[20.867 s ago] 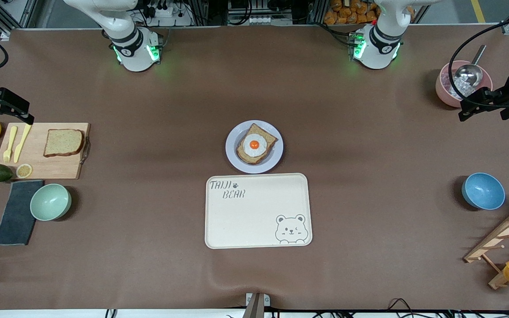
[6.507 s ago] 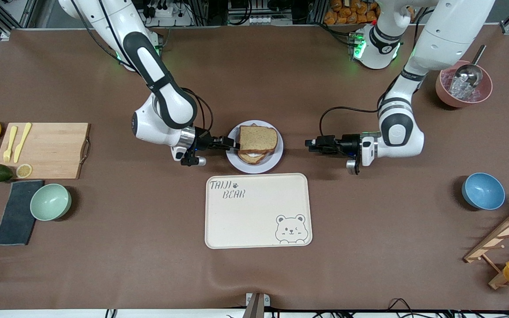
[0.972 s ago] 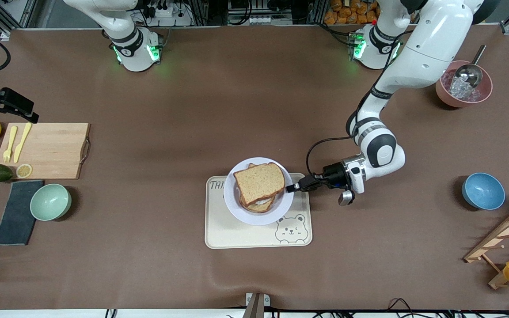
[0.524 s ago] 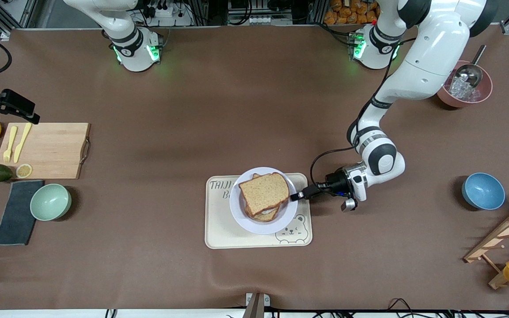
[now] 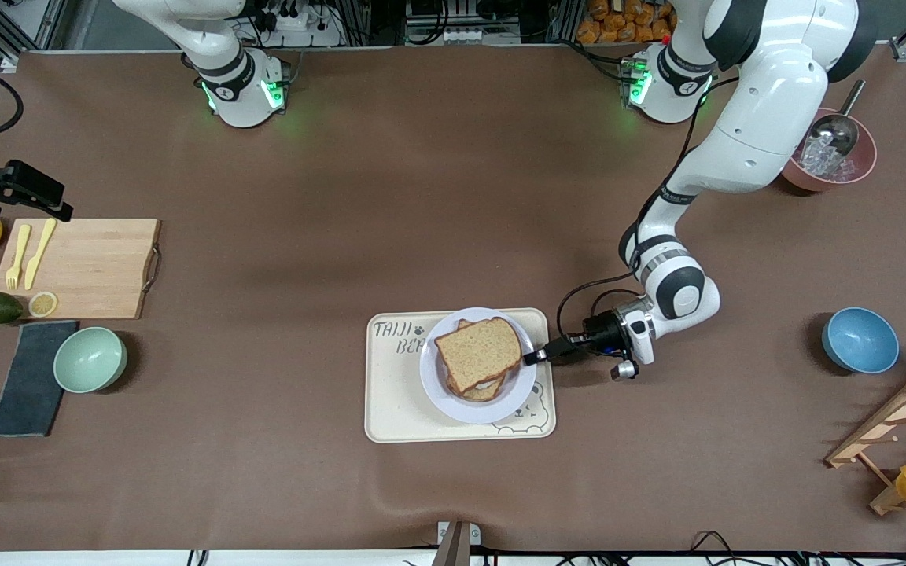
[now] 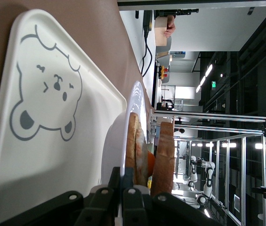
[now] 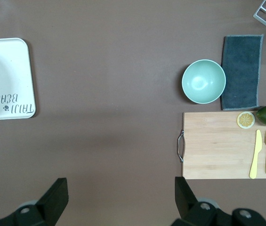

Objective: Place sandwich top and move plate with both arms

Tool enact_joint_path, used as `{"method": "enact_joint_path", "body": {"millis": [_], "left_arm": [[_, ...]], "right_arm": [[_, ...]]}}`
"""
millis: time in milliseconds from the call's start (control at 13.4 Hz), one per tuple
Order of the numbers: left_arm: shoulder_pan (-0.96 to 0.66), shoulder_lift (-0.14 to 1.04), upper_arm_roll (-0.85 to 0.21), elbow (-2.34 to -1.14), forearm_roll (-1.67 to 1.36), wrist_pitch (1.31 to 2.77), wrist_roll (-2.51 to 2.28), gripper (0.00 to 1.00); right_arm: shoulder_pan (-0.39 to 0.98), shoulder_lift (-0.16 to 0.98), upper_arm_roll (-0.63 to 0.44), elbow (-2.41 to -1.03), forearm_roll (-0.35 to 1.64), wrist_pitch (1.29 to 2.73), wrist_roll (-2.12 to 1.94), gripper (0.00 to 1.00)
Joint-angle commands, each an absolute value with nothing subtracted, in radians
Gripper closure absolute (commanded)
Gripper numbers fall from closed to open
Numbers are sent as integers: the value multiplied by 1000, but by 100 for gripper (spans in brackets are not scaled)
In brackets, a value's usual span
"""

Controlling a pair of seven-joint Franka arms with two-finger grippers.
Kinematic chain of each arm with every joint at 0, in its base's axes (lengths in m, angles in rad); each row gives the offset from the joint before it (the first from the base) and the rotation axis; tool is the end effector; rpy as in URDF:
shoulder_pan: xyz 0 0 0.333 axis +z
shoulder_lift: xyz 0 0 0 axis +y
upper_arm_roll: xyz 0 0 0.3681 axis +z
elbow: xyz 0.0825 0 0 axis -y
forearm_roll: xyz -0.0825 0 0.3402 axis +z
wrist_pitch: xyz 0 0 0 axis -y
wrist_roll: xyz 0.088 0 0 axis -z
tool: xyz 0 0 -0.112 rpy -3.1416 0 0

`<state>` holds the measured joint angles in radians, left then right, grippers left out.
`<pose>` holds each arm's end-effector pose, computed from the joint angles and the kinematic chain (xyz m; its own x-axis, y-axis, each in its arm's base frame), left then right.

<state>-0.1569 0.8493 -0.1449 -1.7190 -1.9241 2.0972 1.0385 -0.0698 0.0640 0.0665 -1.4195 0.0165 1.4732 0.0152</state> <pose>0.6347 -0.2324 0.1816 0.9505 0.3090 -0.0320 0.0819 -0.1497 0.9853 0.5244 -0.0014 0.6941 0.9998 -0.0170 -0.0105 -0.0172 -0.9996 -0.0205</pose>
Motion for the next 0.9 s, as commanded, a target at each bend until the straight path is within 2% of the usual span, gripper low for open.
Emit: {"method": "enact_joint_path", "body": {"millis": [0,823], "left_arm": [[-167,894,-149,-1663,-1916,2092,1032,100],[-181,977,-143,-1582,-1910,2094,1088,100]], "right_arm": [[-91,61,84,-1420,9,1468,32,0],[-92,60,84,-1428,9,1470,25,0]]}}
